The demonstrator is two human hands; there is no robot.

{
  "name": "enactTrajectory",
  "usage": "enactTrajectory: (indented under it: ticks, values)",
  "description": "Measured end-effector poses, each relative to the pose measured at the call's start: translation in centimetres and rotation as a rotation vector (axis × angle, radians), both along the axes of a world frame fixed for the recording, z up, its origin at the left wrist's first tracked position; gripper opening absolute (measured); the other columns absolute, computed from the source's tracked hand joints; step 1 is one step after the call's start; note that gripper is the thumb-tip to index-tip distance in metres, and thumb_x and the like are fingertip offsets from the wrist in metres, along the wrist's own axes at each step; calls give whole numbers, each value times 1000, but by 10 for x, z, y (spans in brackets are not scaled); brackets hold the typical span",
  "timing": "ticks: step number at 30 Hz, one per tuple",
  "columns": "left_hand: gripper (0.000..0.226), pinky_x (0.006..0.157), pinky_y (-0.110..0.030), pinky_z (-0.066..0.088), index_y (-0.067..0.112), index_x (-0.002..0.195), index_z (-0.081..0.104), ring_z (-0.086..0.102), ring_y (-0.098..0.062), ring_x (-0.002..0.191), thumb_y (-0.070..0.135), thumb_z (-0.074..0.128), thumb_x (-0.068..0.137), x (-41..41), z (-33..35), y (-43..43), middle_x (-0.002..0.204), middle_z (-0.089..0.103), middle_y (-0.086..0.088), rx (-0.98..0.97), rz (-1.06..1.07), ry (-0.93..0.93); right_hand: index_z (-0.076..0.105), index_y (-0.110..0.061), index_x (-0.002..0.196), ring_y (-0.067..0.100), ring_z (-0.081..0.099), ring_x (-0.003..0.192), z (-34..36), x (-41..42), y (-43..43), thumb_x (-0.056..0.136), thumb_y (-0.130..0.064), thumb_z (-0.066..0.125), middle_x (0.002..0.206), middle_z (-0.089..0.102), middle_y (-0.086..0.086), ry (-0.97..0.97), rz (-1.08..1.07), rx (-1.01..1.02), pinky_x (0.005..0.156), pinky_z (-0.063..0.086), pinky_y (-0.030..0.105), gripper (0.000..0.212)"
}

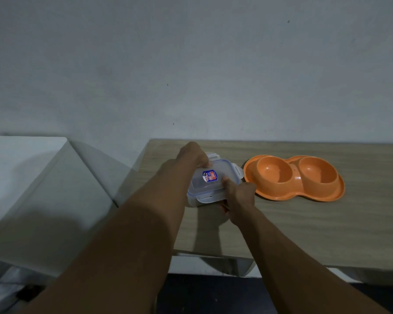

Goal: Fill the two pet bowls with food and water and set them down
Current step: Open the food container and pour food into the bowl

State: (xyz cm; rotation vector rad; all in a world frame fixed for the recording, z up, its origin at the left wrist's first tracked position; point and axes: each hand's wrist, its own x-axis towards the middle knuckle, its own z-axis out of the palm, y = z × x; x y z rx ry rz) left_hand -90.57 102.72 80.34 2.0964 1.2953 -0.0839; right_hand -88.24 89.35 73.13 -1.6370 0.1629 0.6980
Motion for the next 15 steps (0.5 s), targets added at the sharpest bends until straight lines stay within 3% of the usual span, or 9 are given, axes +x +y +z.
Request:
enactTrajectory:
  ticks: [2,4,6,10,12,15]
  values:
    - [65,82,-32,45,1,118,58,59,-32,115,41,81,73,-8,-8,-4,125,62,-14,17,89,-25,39,-14,122,37,61,106,6,0,0,73,-42,73,120,56,16,-43,41,-39,85,56,56,66]
    - [61,90,-39,47,7,116,59,57,-34,116,45,80,73,-11,-16,-12,125,60,-13,49,182,-77,44,-15,116,38,61,104,12,3,0,62,-45,70,116,58,16,-72,78,-78,88,54,57,67]
    - [56,94,-44,46,12,117,58,52,-34,119,48,74,77,-13,-21,-21,127,57,-13,74,234,-91,45,-15,117,38,61,101,18,6,-1,66,-37,73,113,59,16,-71,103,-98,86,54,58,62]
    - [52,96,-36,43,20,125,47,45,-32,122,38,69,81,-21,-23,-28,130,49,-17,2,235,-98,45,-21,109,36,61,96,27,10,-2,73,-15,71,98,58,9,-43,76,-50,86,54,58,45]
    - [64,91,-33,46,19,134,37,51,-30,118,29,71,81,-30,-17,-29,128,50,-16,-86,155,-74,43,-24,104,35,62,94,29,10,-2,73,-11,70,94,57,8,-22,62,-22,86,54,58,43]
    - [84,77,-43,55,22,143,21,59,-39,108,16,74,78,-42,-3,-29,126,50,-20,-228,73,-8,43,-23,103,34,62,94,34,12,-3,75,-7,70,100,59,10,-15,69,-18,87,55,53,43]
